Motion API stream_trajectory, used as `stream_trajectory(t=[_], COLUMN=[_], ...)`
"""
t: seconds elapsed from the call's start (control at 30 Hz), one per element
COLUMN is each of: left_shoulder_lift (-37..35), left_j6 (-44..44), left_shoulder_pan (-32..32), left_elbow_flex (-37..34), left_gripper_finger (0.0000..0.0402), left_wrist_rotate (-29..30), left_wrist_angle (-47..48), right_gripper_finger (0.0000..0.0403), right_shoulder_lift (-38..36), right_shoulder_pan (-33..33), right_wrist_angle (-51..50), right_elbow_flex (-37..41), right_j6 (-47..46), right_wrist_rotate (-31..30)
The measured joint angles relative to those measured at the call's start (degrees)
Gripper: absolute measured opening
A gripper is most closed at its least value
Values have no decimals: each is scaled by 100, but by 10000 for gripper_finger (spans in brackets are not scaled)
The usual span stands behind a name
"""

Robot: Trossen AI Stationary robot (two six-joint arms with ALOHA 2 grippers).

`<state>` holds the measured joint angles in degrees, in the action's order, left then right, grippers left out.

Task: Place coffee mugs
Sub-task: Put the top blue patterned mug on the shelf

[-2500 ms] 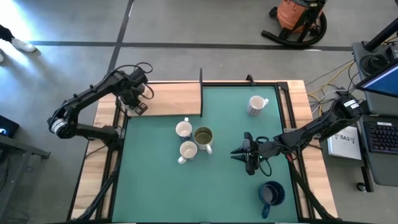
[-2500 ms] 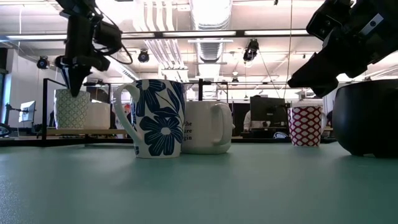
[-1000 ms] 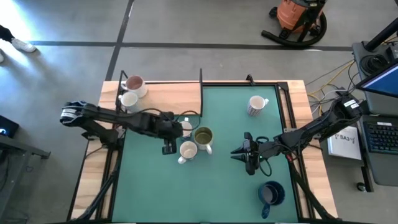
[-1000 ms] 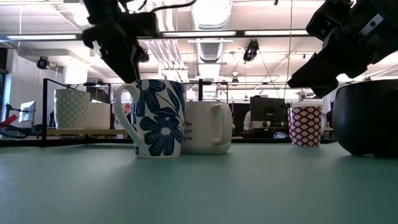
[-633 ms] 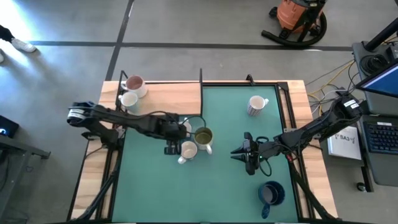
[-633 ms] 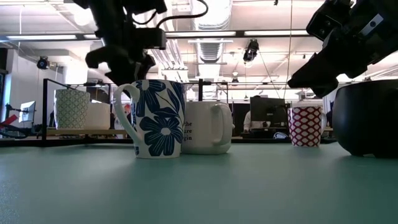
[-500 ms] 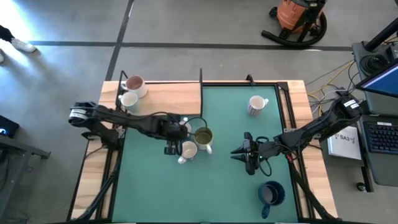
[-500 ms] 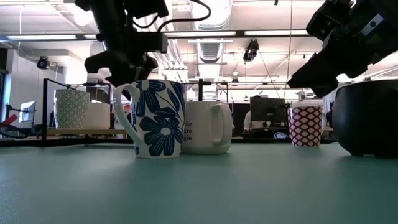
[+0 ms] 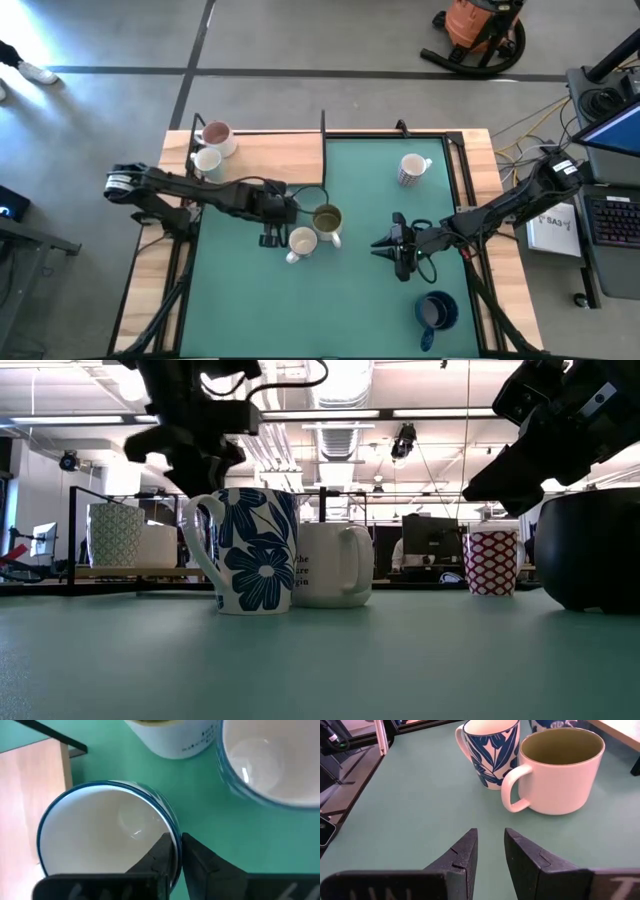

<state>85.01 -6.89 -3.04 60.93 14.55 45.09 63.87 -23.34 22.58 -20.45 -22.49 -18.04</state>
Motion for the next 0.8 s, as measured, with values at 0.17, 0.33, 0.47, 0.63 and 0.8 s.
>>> stream_trajectory(t=[0.17, 0.33, 0.47, 0.63, 0.8], left_shoulder_lift=[-424, -819, -1046, -1234, -1280], left_j6=[-215, -522, -839, -1456, -2138], left_shoulder_pan=[222, 552, 873, 1378, 1969], left_elbow_flex=[2, 2, 4, 7, 9], left_gripper_finger=[10, 11, 11, 11, 11], left_wrist_rotate=[40, 50, 52, 50, 15], left_wrist_angle=[344, 642, 825, 1057, 1249], right_gripper_finger=[86, 86, 86, 86, 86], right_shoulder_lift=[1, 1, 1, 1, 1], right_shoulder_pan=[-1, 1, -1, 0, -1], right_wrist_angle=[1, 1, 0, 0, 1], right_elbow_flex=[0, 0, 0, 0, 0], right_j6=[1, 1, 1, 1, 1], right_wrist_rotate=[-1, 0, 0, -1, -1])
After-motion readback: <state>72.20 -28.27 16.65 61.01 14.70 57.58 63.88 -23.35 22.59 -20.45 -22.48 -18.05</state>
